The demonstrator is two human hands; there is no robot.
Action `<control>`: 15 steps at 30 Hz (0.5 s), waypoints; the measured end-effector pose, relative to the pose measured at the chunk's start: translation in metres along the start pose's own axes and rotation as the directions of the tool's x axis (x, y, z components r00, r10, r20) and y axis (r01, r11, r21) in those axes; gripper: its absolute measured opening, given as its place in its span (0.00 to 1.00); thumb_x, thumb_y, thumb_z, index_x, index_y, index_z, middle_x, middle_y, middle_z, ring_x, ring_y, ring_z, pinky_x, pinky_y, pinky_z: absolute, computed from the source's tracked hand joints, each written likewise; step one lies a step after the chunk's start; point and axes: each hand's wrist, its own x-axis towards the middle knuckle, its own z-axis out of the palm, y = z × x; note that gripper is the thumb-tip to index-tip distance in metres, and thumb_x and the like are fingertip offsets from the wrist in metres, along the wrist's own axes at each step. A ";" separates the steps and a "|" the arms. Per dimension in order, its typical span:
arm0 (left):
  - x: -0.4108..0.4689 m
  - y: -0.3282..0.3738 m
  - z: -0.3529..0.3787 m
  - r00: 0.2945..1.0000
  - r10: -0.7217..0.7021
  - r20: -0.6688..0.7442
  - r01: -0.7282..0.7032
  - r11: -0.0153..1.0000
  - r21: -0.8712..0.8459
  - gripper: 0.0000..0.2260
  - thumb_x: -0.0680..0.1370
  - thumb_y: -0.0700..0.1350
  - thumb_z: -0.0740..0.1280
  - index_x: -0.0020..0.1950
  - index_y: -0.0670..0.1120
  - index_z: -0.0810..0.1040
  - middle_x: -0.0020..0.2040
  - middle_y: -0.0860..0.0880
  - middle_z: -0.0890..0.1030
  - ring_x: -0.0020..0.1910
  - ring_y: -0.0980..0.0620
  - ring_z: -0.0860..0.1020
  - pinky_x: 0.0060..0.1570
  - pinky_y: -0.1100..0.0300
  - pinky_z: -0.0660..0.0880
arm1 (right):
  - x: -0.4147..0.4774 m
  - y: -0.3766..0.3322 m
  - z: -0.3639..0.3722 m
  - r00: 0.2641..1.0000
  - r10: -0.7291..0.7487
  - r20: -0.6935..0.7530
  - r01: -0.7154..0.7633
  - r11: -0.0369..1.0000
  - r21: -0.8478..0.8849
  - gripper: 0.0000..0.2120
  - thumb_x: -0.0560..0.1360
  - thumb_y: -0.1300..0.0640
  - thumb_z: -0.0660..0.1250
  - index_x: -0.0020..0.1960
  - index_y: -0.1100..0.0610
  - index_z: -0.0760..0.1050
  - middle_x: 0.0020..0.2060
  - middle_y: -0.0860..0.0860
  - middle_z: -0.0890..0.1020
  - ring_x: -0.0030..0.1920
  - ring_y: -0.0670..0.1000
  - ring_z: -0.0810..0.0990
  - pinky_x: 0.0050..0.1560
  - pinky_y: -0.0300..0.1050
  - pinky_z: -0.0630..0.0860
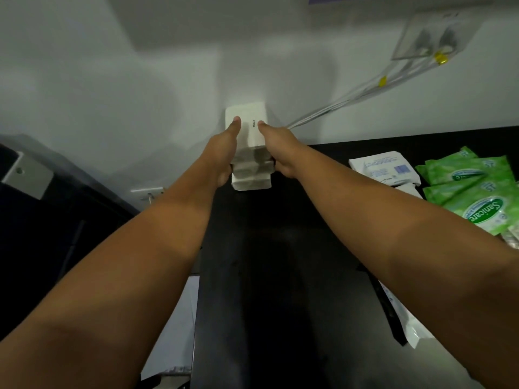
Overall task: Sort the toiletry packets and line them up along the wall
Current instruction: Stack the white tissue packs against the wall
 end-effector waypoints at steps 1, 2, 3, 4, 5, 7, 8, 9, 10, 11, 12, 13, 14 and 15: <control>-0.004 0.001 0.003 1.000 0.002 -0.009 -0.002 1.000 0.010 0.41 0.65 0.73 0.66 0.70 0.48 0.74 0.65 0.49 0.80 0.64 0.45 0.78 0.66 0.45 0.73 | 0.000 0.002 0.000 1.000 -0.001 0.001 0.001 1.000 0.005 0.30 0.79 0.39 0.56 0.74 0.56 0.66 0.68 0.53 0.74 0.65 0.57 0.75 0.67 0.59 0.71; -0.010 0.002 0.007 1.000 0.009 -0.027 -0.009 1.000 0.021 0.35 0.70 0.70 0.64 0.68 0.48 0.76 0.63 0.49 0.81 0.62 0.45 0.80 0.65 0.46 0.74 | 0.000 0.003 -0.002 1.000 -0.001 0.003 0.001 1.000 0.011 0.28 0.79 0.40 0.57 0.72 0.56 0.68 0.66 0.54 0.76 0.63 0.57 0.76 0.66 0.59 0.72; -0.017 0.003 0.011 0.999 0.016 -0.035 -0.015 1.000 0.021 0.28 0.75 0.67 0.62 0.63 0.47 0.78 0.59 0.48 0.83 0.59 0.45 0.81 0.63 0.46 0.76 | -0.001 0.004 -0.002 1.000 0.005 0.002 -0.005 1.000 0.021 0.26 0.80 0.41 0.57 0.71 0.56 0.69 0.63 0.53 0.78 0.61 0.56 0.78 0.64 0.58 0.74; -0.021 0.003 0.013 0.999 0.014 -0.038 -0.013 1.000 0.007 0.22 0.79 0.64 0.61 0.58 0.48 0.79 0.56 0.48 0.84 0.56 0.46 0.83 0.60 0.47 0.78 | -0.005 0.004 -0.002 1.000 0.013 0.003 -0.013 1.000 0.022 0.24 0.81 0.42 0.57 0.70 0.56 0.70 0.61 0.53 0.79 0.59 0.56 0.78 0.61 0.57 0.76; -0.022 0.003 0.015 0.999 0.009 -0.039 -0.010 1.000 -0.021 0.18 0.81 0.61 0.60 0.54 0.48 0.80 0.53 0.47 0.85 0.53 0.45 0.84 0.56 0.48 0.80 | -0.008 0.004 -0.001 1.000 0.024 0.010 -0.024 1.000 0.015 0.24 0.81 0.41 0.56 0.70 0.55 0.70 0.61 0.53 0.79 0.59 0.55 0.78 0.59 0.56 0.77; -0.022 0.004 0.014 0.999 -0.025 -0.039 0.022 0.998 -0.054 0.17 0.81 0.61 0.60 0.51 0.49 0.80 0.50 0.47 0.86 0.48 0.45 0.85 0.50 0.48 0.82 | -0.013 0.005 0.001 0.999 0.034 0.014 -0.034 0.999 -0.006 0.27 0.80 0.39 0.55 0.73 0.55 0.67 0.64 0.53 0.76 0.62 0.56 0.76 0.61 0.58 0.75; -0.023 0.005 0.013 0.998 -0.038 -0.039 0.036 0.997 -0.061 0.18 0.81 0.62 0.61 0.51 0.50 0.80 0.49 0.46 0.86 0.47 0.44 0.85 0.47 0.48 0.82 | -0.014 0.006 0.002 0.999 0.029 0.020 -0.029 1.000 -0.012 0.29 0.80 0.38 0.55 0.74 0.55 0.65 0.66 0.53 0.75 0.63 0.56 0.75 0.64 0.59 0.73; -0.025 0.005 0.013 0.999 -0.044 -0.032 0.042 0.997 -0.064 0.18 0.80 0.63 0.61 0.52 0.50 0.80 0.49 0.47 0.86 0.46 0.44 0.85 0.45 0.49 0.82 | -0.017 0.006 0.004 0.999 0.022 0.027 -0.021 1.000 -0.015 0.29 0.80 0.38 0.54 0.75 0.55 0.64 0.68 0.53 0.74 0.65 0.56 0.74 0.66 0.59 0.71; -0.029 0.006 0.012 0.999 -0.042 -0.027 0.041 0.997 -0.059 0.19 0.80 0.64 0.60 0.53 0.50 0.80 0.49 0.47 0.86 0.46 0.45 0.85 0.42 0.50 0.82 | -0.019 0.006 0.004 0.999 0.015 0.030 -0.014 1.000 -0.020 0.30 0.80 0.38 0.54 0.75 0.55 0.63 0.69 0.54 0.73 0.66 0.57 0.73 0.68 0.58 0.69; -0.029 0.006 0.010 0.999 -0.040 -0.033 0.038 0.998 -0.054 0.20 0.80 0.64 0.60 0.54 0.50 0.80 0.49 0.47 0.86 0.45 0.45 0.85 0.41 0.51 0.81 | -0.024 0.005 0.004 1.000 0.011 0.026 -0.010 1.000 -0.029 0.30 0.81 0.38 0.53 0.76 0.55 0.62 0.70 0.54 0.72 0.67 0.57 0.72 0.69 0.57 0.67; -0.033 0.005 0.009 0.999 -0.034 -0.042 0.031 0.998 -0.058 0.21 0.80 0.65 0.59 0.56 0.50 0.80 0.50 0.47 0.86 0.46 0.45 0.85 0.41 0.53 0.80 | -0.027 0.006 0.003 1.000 0.010 0.012 -0.009 0.999 -0.038 0.30 0.81 0.39 0.53 0.77 0.56 0.60 0.71 0.54 0.70 0.69 0.58 0.70 0.69 0.56 0.65; -0.034 0.003 0.007 0.999 -0.013 -0.051 0.011 0.998 -0.057 0.23 0.80 0.66 0.58 0.59 0.50 0.80 0.52 0.47 0.86 0.48 0.46 0.84 0.43 0.53 0.79 | -0.029 0.007 0.000 1.000 0.002 -0.004 -0.002 0.999 -0.048 0.30 0.82 0.39 0.52 0.78 0.56 0.59 0.72 0.54 0.69 0.71 0.58 0.68 0.68 0.55 0.64; -0.038 0.002 0.004 0.998 0.020 -0.064 -0.022 0.999 -0.032 0.25 0.80 0.67 0.57 0.61 0.50 0.80 0.55 0.47 0.85 0.51 0.45 0.84 0.46 0.53 0.79 | -0.031 0.008 -0.004 1.000 -0.013 -0.010 0.012 0.998 -0.055 0.30 0.82 0.40 0.52 0.77 0.56 0.59 0.73 0.54 0.68 0.71 0.58 0.67 0.66 0.54 0.64; -0.039 0.000 0.000 0.995 0.059 -0.075 -0.060 0.998 -0.011 0.27 0.79 0.68 0.57 0.63 0.49 0.80 0.57 0.47 0.85 0.54 0.45 0.83 0.52 0.52 0.78 | -0.034 0.011 -0.008 0.999 -0.031 -0.014 0.030 0.998 -0.059 0.29 0.82 0.40 0.52 0.77 0.56 0.60 0.73 0.54 0.68 0.72 0.57 0.67 0.64 0.51 0.64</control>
